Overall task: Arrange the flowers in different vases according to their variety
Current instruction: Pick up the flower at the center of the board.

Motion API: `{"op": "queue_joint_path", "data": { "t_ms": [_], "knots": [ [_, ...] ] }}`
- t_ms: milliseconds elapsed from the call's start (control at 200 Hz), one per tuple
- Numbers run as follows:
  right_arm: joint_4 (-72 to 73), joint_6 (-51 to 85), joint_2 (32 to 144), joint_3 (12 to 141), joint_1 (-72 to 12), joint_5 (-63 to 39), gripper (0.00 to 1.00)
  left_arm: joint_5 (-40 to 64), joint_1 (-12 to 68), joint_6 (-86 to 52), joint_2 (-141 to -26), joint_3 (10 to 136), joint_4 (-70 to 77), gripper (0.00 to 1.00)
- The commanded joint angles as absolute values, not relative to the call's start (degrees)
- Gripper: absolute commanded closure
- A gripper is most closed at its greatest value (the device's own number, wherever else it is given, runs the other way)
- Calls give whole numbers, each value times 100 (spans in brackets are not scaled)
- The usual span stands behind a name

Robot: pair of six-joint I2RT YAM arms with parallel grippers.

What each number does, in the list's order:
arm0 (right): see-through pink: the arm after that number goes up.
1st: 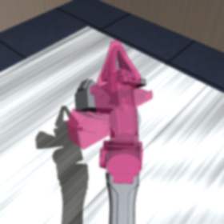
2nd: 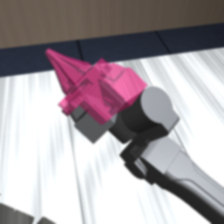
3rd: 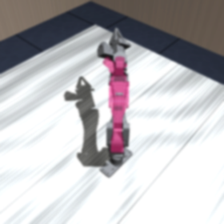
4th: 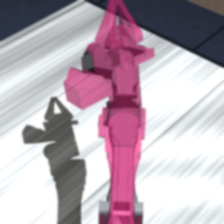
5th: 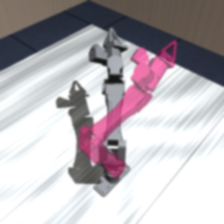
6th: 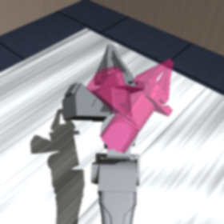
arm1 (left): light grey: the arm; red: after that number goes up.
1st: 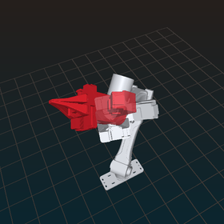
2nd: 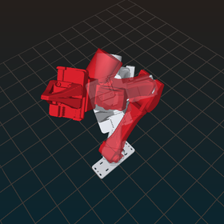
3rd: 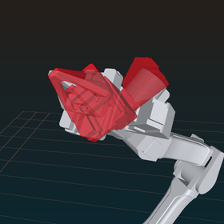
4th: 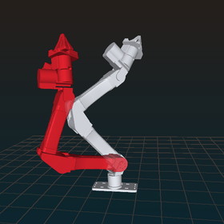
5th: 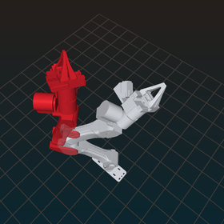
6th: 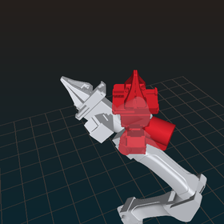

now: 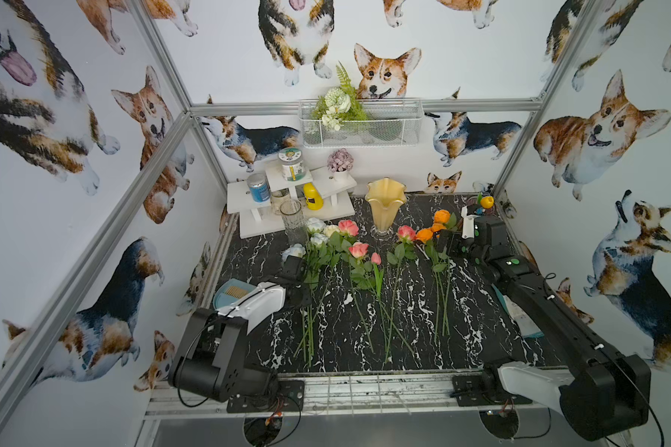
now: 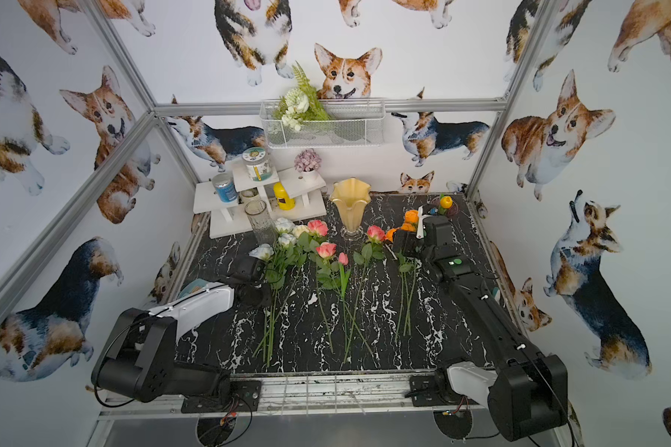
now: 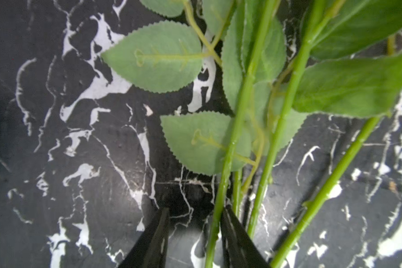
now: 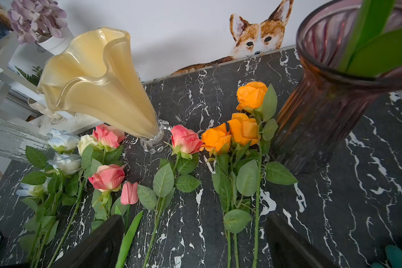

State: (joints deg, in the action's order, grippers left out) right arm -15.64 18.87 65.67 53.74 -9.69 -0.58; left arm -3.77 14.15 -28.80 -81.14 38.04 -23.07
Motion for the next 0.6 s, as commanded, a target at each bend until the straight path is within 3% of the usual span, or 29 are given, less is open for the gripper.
{"op": "queue_joint_path", "data": {
  "t_ms": [0, 220, 475, 596],
  "knots": [
    [-1573, 1853, 6530, 5370, -967, -27, 0, -572, 1372, -2806, -8212, 3792, -2471, 61],
    [-1583, 1898, 6531, 5407, -970, -64, 0, -366, 1323, -2983, -8657, 3748, -2315, 71],
    [-1609, 1863, 6470, 5364, -971, -40, 0, -169, 1327, -3001, -8941, 3770, -2162, 100],
    [-1591, 1871, 6447, 5292, -972, -44, 0, -293, 1327, -3035, -8779, 3794, -2285, 100]
  ]
}}
